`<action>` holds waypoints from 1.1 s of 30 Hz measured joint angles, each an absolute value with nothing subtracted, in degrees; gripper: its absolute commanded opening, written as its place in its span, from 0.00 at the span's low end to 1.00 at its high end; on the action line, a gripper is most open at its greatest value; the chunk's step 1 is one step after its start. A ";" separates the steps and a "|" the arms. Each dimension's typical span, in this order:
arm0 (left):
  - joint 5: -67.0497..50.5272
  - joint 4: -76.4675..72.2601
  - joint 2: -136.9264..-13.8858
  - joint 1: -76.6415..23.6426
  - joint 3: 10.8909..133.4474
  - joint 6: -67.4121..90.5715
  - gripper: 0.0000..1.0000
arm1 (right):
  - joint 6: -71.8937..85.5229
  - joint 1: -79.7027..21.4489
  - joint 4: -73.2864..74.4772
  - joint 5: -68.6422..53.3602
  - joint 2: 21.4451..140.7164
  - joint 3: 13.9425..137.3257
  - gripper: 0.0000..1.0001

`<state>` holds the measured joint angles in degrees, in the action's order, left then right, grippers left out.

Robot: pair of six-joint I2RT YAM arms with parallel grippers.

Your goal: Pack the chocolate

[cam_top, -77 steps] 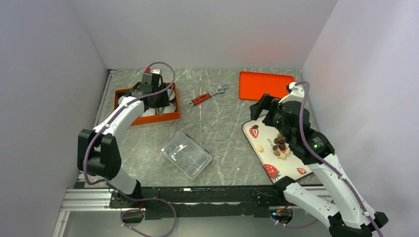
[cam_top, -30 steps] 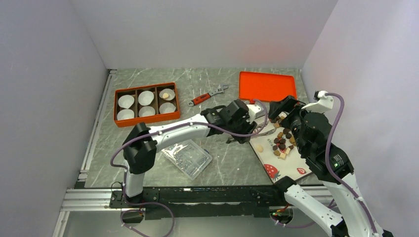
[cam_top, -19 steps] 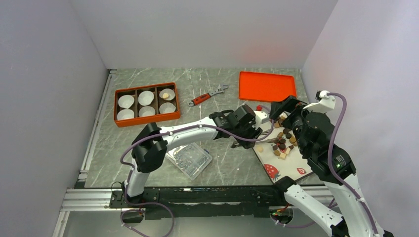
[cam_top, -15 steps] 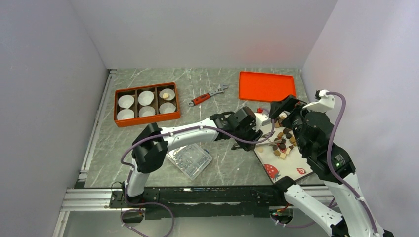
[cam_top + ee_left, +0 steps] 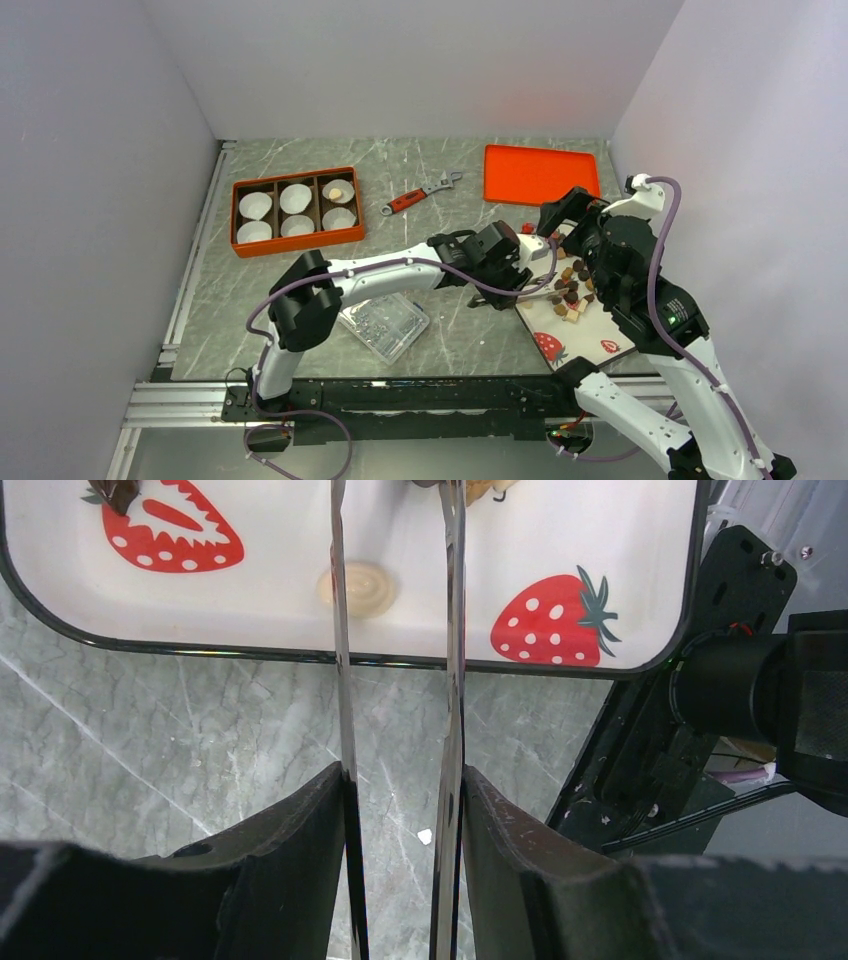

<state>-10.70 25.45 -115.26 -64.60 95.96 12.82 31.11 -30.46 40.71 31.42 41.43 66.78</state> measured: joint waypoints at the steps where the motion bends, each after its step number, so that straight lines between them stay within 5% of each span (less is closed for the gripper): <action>1: -10.70 25.43 -115.46 -64.64 95.96 12.80 0.48 | 31.11 -30.46 40.71 31.42 41.52 66.83 1.00; 33: -7.14 27.33 -120.27 -66.46 98.70 12.67 0.27 | 30.55 -30.46 40.73 31.62 39.09 68.45 1.00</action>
